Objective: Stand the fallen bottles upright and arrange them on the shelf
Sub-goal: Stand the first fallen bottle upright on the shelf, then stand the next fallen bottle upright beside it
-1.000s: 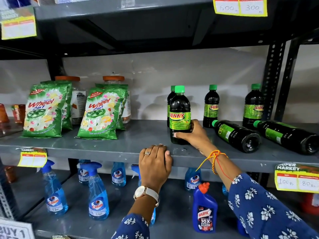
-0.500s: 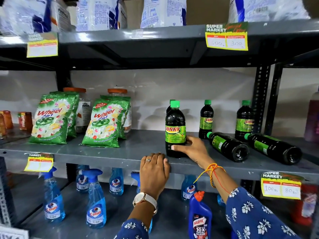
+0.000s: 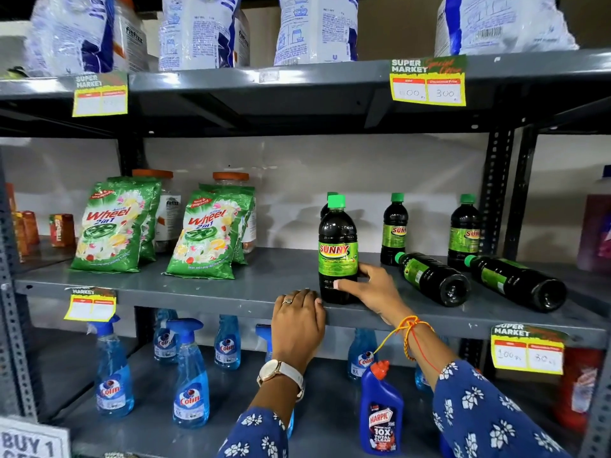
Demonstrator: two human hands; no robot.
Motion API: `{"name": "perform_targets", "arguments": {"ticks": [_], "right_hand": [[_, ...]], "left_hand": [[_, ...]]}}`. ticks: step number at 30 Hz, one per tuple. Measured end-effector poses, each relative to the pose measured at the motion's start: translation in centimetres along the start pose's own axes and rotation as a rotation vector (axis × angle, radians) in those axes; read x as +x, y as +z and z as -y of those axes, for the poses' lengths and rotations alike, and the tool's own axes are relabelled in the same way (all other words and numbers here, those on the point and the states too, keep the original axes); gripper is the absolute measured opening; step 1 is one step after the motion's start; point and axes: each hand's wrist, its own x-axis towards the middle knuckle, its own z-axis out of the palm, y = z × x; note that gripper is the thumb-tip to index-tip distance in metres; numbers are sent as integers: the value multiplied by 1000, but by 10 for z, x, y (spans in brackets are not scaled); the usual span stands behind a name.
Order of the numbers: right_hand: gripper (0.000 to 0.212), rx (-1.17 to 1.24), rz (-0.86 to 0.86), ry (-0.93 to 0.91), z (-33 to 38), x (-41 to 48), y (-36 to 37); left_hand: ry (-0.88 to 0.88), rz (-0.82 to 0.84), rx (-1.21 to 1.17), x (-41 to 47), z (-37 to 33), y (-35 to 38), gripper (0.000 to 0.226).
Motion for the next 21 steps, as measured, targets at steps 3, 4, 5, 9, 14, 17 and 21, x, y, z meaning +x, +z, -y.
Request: {"name": "perform_targets", "arguments": {"ticks": [3,4,5,9,14,17,21], "right_hand": [[41,11,12,11,0,-1,-1],[42,18,18,12,-1,-1,-1],[43,26,26,15,-1,-1,-1],[73,44,60,81,2,-3,-11],[56,-182,-340,-55,14,-1,-76],[23,-612,-364,19,23,9,-107],[35,-1187,-106,231,19,22,-96]], "left_hand": [[-5,-7,1,-1,2,4,30],[-13,1,-7,-1,3,6,31],[-27,12,-20,-1,3,7,32],[-62,-39,-121,-1,1,12,36],[-223,-395,-591,-13,-24,3,42],[142,-295,-472,-12,-64,9,35],[191,-102,-245,8,-124,26,28]]}}
